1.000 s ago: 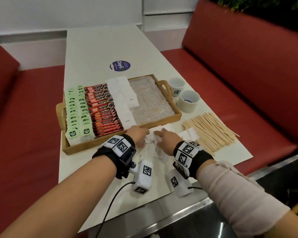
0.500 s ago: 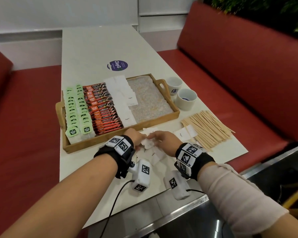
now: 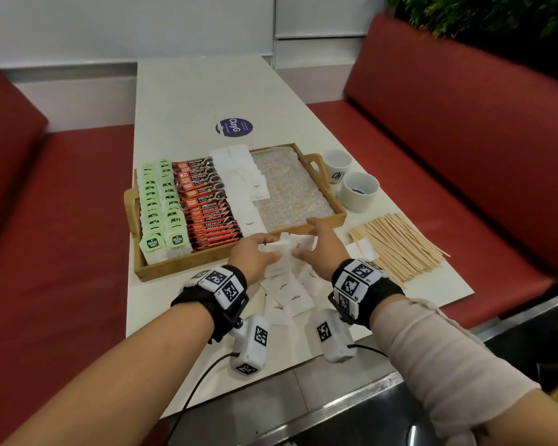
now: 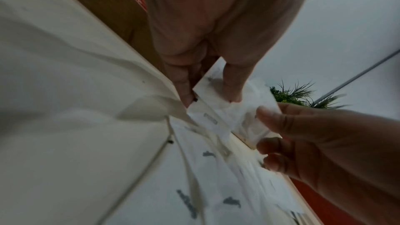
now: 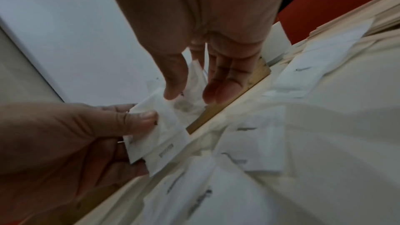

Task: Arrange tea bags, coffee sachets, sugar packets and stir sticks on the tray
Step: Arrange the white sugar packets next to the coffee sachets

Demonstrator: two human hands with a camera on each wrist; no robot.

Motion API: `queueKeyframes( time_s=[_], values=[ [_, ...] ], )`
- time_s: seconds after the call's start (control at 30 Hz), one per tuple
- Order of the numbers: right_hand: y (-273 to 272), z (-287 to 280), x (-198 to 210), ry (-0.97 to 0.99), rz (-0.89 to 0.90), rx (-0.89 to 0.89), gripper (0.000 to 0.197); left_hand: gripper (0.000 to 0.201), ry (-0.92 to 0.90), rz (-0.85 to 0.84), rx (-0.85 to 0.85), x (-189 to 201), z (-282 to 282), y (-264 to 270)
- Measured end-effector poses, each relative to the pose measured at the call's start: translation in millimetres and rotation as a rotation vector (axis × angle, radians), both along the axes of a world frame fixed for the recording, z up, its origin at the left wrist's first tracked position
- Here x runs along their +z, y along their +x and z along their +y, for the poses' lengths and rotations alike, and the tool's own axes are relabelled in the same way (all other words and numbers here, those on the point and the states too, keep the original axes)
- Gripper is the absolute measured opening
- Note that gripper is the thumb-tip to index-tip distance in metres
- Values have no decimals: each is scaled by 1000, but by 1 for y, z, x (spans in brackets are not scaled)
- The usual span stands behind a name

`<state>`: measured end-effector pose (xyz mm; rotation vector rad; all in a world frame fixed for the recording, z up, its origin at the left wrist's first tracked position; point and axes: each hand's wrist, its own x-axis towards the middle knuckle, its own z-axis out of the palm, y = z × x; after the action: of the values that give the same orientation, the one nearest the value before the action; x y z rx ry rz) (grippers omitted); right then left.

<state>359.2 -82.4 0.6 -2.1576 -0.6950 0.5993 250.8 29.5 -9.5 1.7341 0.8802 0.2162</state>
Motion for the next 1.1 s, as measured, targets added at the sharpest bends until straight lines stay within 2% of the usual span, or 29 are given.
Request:
queueKeyframes(
  time_s=[0.03, 0.1, 0.2, 0.33, 0.53, 0.67, 0.83, 0.9, 0.93, 1.1],
  values=[
    [-1, 4, 0, -32, 23, 29, 54, 20, 36, -21, -10, 1, 1, -3],
    [-3, 11, 0, -112, -41, 94, 27, 20, 104, -53, -11, 1, 4, -8],
    [-9, 16, 0, -118, -125, 104, 8, 21, 182, -40, -13, 0, 9, -16],
    [-17, 21, -4, -161, -155, 117, 17, 26, 235, 3, -49, -9, 11, -20],
    [-24, 28, -7, -213, -71, 218, 36, 26, 258, 57, -75, -19, 12, -14],
    [-25, 31, -7, -183, -57, 258, 33, 18, 271, 79, -59, -18, 13, -13],
    [-16, 32, -2, -67, -44, 210, 33, 26, 256, 89, -69, -10, 17, -13],
    [-8, 33, 3, -8, -65, 171, 28, 26, 191, 34, -60, -5, 19, -12],
    [-3, 35, 6, 28, -52, 165, 26, 27, 100, -7, -46, 0, 19, -12],
    [12, 45, 31, 113, 22, 326, 16, 34, -503, -171, -56, 29, 22, -11]
  ],
)
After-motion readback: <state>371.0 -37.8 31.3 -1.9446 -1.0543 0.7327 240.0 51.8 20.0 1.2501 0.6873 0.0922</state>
